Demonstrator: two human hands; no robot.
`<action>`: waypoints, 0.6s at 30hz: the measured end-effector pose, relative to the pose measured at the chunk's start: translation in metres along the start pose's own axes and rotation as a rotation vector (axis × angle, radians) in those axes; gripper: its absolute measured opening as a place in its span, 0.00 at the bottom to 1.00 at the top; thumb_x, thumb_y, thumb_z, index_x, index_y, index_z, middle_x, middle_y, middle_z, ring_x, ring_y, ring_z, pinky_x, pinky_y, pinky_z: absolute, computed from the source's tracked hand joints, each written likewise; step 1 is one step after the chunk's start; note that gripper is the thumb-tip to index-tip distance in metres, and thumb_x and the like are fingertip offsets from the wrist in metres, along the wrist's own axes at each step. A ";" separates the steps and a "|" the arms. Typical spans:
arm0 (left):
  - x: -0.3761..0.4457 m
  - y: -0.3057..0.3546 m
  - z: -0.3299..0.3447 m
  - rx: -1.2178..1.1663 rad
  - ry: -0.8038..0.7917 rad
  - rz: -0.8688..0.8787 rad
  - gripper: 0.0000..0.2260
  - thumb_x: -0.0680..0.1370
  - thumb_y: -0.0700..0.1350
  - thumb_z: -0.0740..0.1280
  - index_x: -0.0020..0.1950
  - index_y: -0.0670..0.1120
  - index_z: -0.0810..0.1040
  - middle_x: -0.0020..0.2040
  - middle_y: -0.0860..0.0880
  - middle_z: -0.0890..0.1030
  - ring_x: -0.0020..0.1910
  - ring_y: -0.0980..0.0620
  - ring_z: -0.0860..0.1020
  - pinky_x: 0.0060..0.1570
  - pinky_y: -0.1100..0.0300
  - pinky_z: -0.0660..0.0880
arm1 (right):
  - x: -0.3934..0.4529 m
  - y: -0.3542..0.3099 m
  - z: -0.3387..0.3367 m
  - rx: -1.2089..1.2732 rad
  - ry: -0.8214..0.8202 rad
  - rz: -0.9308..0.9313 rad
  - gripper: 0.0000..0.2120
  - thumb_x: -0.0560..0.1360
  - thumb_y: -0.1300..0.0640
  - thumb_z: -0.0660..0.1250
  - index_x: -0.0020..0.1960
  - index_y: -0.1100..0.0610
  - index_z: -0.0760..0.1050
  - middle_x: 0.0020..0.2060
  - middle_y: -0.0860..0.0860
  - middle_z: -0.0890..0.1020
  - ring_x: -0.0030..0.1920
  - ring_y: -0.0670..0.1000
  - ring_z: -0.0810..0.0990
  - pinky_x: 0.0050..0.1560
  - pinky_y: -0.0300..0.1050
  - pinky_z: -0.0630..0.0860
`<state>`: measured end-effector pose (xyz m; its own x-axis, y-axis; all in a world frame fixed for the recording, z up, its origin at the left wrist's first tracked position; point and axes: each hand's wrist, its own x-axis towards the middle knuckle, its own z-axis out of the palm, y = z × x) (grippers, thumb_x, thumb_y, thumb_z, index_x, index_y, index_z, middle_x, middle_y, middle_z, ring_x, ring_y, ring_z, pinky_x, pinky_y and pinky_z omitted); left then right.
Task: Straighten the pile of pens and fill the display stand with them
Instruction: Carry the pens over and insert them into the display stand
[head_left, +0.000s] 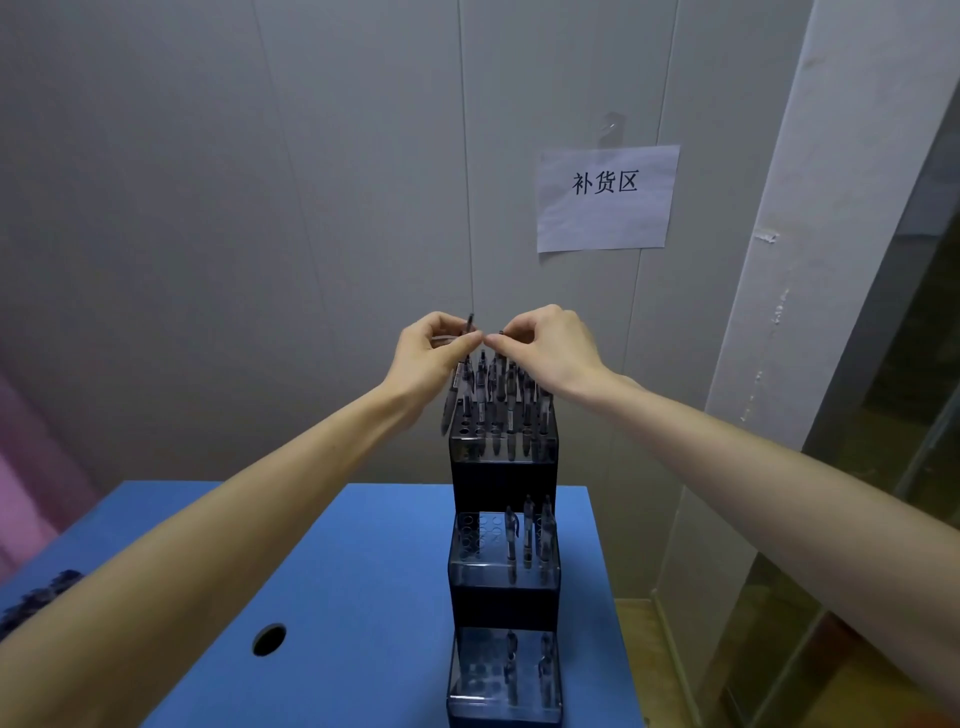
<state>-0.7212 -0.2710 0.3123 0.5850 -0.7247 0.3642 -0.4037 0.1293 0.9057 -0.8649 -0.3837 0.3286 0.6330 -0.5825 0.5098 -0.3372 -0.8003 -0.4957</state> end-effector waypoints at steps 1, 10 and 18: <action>0.000 0.000 0.000 0.005 0.003 0.018 0.10 0.78 0.43 0.74 0.56 0.40 0.82 0.49 0.48 0.84 0.45 0.61 0.80 0.47 0.68 0.77 | 0.001 0.000 -0.001 -0.013 -0.006 0.005 0.17 0.77 0.38 0.69 0.45 0.51 0.86 0.39 0.46 0.86 0.43 0.49 0.83 0.46 0.48 0.81; 0.000 -0.008 -0.004 0.003 0.052 0.041 0.10 0.77 0.42 0.76 0.58 0.44 0.85 0.49 0.49 0.86 0.49 0.58 0.83 0.55 0.64 0.79 | 0.001 0.004 0.005 -0.121 -0.057 0.027 0.16 0.77 0.41 0.69 0.42 0.52 0.85 0.32 0.47 0.82 0.38 0.51 0.80 0.36 0.43 0.69; 0.004 -0.016 -0.006 0.100 0.040 0.047 0.08 0.77 0.42 0.75 0.56 0.46 0.86 0.48 0.50 0.87 0.48 0.57 0.83 0.57 0.59 0.80 | -0.001 0.003 0.017 -0.168 -0.185 -0.006 0.15 0.73 0.46 0.75 0.58 0.49 0.82 0.45 0.45 0.85 0.50 0.51 0.82 0.51 0.47 0.78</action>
<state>-0.7079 -0.2722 0.3004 0.5905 -0.6919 0.4155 -0.4984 0.0923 0.8620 -0.8546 -0.3827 0.3146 0.7469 -0.5542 0.3675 -0.4344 -0.8250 -0.3614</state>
